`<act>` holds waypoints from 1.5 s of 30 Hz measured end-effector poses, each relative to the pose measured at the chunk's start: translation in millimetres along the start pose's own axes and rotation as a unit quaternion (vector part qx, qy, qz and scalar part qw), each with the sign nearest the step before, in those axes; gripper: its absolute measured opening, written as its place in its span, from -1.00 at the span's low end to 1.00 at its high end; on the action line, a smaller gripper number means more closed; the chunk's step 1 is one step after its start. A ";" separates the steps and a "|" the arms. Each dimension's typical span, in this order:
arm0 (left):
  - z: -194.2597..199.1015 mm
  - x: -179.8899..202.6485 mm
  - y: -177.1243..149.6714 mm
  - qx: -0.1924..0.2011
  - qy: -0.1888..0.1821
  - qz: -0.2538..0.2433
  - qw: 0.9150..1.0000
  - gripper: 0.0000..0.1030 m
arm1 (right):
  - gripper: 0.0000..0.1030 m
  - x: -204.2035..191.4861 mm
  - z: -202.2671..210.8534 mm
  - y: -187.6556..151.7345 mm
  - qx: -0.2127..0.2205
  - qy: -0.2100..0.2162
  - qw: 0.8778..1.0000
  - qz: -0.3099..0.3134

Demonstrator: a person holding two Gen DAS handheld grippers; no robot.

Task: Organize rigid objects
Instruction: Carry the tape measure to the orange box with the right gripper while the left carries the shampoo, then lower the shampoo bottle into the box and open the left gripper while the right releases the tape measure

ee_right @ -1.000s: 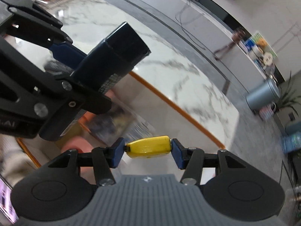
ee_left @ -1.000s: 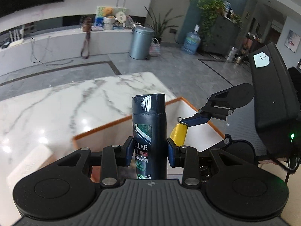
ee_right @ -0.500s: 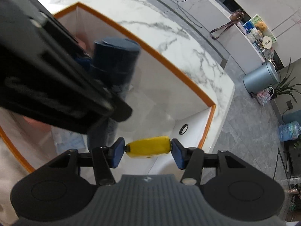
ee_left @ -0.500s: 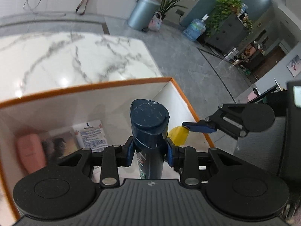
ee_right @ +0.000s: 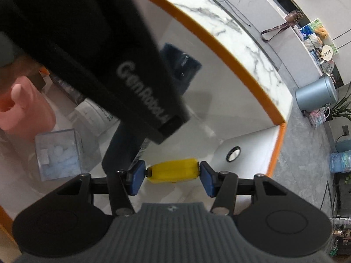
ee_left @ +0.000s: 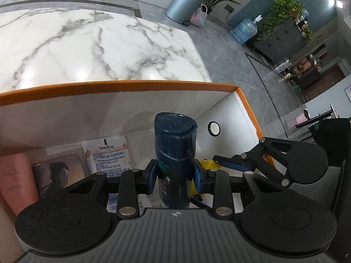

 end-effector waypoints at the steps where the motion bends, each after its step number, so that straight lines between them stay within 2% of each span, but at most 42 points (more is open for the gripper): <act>1: -2.2 -0.1 1.1 -0.002 0.000 0.002 1.000 -0.28 | 0.05 0.6 0.1 2.2 0.003 -0.003 1.000 0.003; 4: -9.3 -1.4 1.2 -0.011 0.004 0.001 1.000 -0.28 | 0.05 2.4 2.4 7.4 0.005 0.000 1.000 0.002; 9: -18.6 -11.8 -1.7 -0.025 0.032 0.000 0.999 -0.28 | 0.04 5.8 0.8 10.5 0.008 -0.001 1.000 0.006; 16: -10.2 -17.6 -1.4 -0.030 0.043 -0.003 0.999 -0.25 | 0.05 6.2 -2.0 13.1 0.012 -0.002 1.000 0.008; 20: 1.4 -19.3 1.1 -0.016 0.056 -0.009 0.998 -0.19 | 0.05 9.9 -8.5 14.7 0.015 -0.005 1.000 0.006; 23: 10.8 -13.3 5.0 0.000 0.055 -0.031 0.998 -0.12 | 0.05 7.2 -7.1 12.9 0.013 -0.015 1.000 0.009; 28: 17.3 -8.7 5.7 0.004 0.054 -0.037 0.998 -0.20 | 0.05 7.5 -4.6 11.6 0.021 -0.009 1.000 0.009; 32: 20.8 -9.2 3.4 0.017 0.080 -0.059 0.995 -0.21 | 0.05 7.5 -6.3 15.4 0.026 -0.015 0.999 0.017; 35: 21.9 -15.1 2.7 0.016 0.087 -0.056 0.995 -0.21 | 0.05 2.2 -7.0 18.9 0.033 -0.031 0.998 0.048; 39: 26.3 -19.3 1.7 0.018 0.087 -0.056 0.994 -0.21 | 0.04 -0.7 -8.6 21.5 0.040 -0.035 0.996 0.073; 45: 31.8 -16.6 2.0 0.024 0.078 -0.059 0.995 -0.21 | 0.08 1.7 -2.2 20.0 0.044 -0.041 0.996 0.070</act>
Point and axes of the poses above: each gripper's, at about its wrist camera, not at the fingertips, and z roughly against the way its jaws point, x to its right, y to its top, the point moved 6 cm from there along -z, roughly the way its jaws point, and after that the axes turned 10 degrees about z, right-handed, at the moved point
